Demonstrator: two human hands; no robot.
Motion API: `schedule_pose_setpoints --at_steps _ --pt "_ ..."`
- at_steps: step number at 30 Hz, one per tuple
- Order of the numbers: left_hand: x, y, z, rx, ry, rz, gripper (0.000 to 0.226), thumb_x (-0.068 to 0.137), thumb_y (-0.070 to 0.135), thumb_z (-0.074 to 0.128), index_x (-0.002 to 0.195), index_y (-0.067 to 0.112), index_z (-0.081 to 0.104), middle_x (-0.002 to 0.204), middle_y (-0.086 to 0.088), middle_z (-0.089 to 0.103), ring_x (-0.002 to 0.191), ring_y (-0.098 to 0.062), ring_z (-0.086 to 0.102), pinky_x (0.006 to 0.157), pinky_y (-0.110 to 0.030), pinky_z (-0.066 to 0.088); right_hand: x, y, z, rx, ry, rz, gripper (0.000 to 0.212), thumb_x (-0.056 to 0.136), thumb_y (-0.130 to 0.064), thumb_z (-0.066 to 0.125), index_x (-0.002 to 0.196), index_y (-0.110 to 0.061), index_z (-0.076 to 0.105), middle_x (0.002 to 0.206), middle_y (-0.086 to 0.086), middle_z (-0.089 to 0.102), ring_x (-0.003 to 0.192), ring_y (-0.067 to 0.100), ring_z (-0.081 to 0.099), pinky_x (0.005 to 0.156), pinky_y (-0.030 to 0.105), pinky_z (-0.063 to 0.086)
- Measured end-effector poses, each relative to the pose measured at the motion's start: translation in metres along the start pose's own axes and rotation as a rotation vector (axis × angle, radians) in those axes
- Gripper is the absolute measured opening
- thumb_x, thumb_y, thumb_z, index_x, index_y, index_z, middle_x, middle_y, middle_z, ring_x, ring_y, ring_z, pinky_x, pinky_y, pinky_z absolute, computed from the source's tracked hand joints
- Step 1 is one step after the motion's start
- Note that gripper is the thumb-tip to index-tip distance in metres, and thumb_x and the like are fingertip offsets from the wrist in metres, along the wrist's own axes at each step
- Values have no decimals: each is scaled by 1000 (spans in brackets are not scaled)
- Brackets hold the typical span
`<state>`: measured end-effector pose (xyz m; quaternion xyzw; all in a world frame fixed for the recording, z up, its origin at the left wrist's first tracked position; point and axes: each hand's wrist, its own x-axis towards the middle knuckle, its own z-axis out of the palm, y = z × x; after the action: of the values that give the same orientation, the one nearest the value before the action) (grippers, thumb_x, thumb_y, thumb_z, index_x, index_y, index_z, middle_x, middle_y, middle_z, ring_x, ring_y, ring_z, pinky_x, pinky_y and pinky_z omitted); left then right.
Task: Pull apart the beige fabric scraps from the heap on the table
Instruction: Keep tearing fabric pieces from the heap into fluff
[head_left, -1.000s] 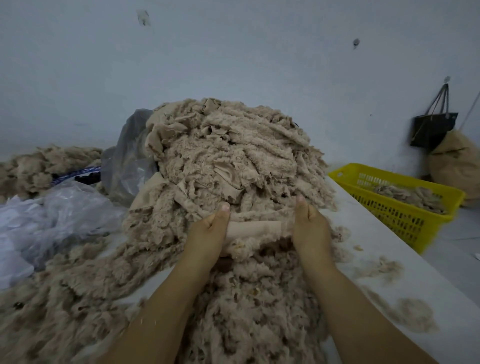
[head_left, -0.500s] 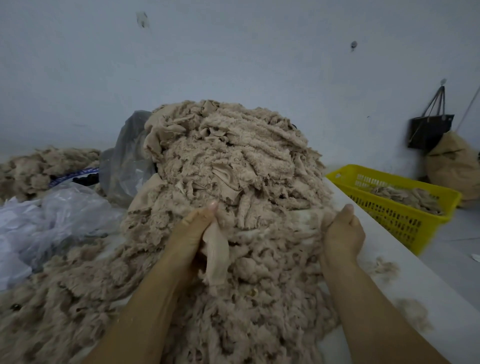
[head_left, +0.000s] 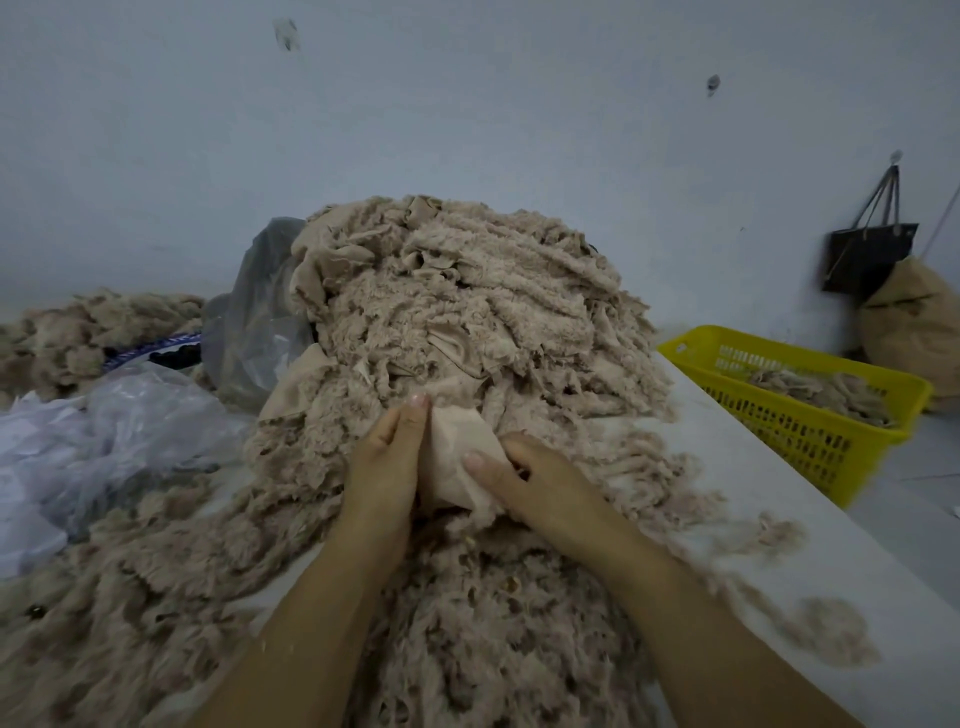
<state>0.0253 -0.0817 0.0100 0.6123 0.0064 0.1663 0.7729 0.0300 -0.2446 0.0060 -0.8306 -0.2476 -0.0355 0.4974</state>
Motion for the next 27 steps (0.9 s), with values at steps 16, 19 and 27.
schedule_pose_setpoints --at_steps 16,19,27 --pt "20 -2 -24 135 538 59 39 105 42 39 117 15 65 108 -4 63 98 -21 59 88 -34 49 -2 4 -35 258 394 120 42 88 -66 49 60 -35 45 55 -16 46 50 6 42 58 19 40" --pt "11 -4 -1 163 422 133 31 105 42 43 85 29 63 88 9 63 82 0 61 67 -19 47 -5 -8 -9 111 137 89 58 71 -93 35 79 -39 52 81 -23 58 69 -6 56 62 15 40" --pt "11 -11 0 35 356 147 33 103 46 46 79 35 66 88 9 69 87 -10 66 77 -34 53 7 -2 17 -42 147 -44 34 102 -44 46 73 -26 46 70 -13 48 61 -4 45 56 12 36"
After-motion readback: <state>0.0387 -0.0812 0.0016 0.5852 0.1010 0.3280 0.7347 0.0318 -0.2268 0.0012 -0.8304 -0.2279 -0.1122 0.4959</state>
